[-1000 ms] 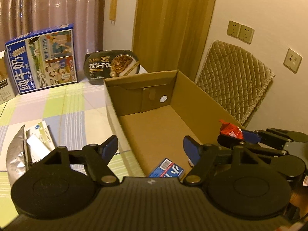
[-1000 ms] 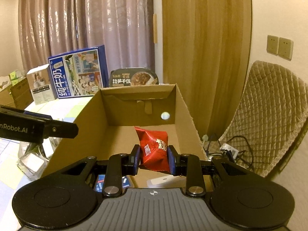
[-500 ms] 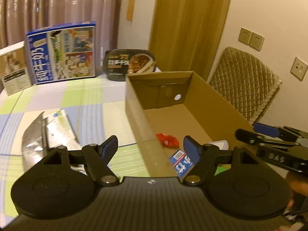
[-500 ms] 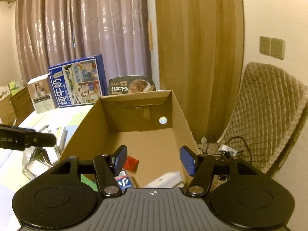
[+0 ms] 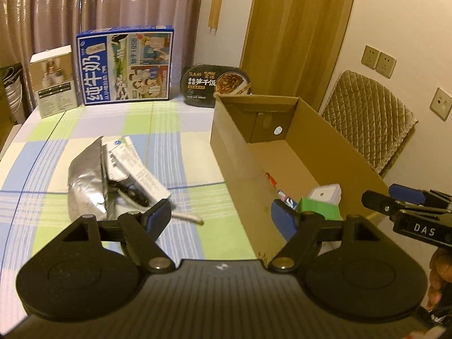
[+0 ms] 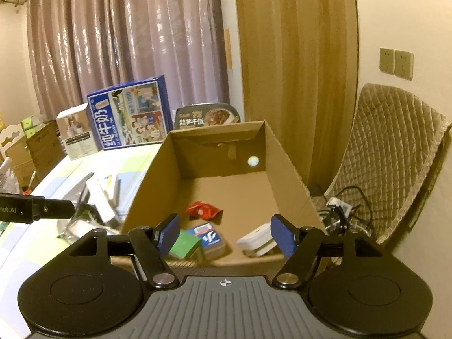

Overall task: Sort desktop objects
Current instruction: 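Withdraw both tools from the box toward the table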

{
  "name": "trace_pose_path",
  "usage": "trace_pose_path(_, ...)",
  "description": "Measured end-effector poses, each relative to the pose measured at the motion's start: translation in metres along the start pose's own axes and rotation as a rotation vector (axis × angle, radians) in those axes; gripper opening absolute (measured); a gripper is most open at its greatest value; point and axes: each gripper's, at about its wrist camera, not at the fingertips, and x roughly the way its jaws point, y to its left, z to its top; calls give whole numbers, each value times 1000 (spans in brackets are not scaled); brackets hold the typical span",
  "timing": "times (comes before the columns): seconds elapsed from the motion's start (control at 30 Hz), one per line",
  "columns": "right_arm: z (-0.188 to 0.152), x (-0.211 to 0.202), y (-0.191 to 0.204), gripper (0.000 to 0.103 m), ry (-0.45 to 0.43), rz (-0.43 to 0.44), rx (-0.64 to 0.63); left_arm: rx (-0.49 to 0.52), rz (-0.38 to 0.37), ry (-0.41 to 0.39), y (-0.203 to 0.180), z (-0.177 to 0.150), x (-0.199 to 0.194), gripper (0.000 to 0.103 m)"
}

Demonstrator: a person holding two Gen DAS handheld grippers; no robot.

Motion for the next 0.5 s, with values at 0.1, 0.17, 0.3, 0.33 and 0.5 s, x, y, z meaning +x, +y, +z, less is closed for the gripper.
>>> trace_pose_path(0.1,-5,-9,8,74,10,5,0,-3,12,2,4,-10,-13,77)
trace_pose_path(0.17,-8,-14,14,77,18,8,-4,-5,19,3,7,-16,-20,79)
trace_pose_path(0.3,-11,-22,23,82,26,10,-7,-8,34,0,13,-29,-36,86)
trace_pose_path(0.33,-11,-25,25,85,29,9,-10,-9,39,0,15,-32,-40,87)
trace_pose_path(0.5,-15,-34,37,93,37,12,-21,-15,64,10,26,-46,-55,91)
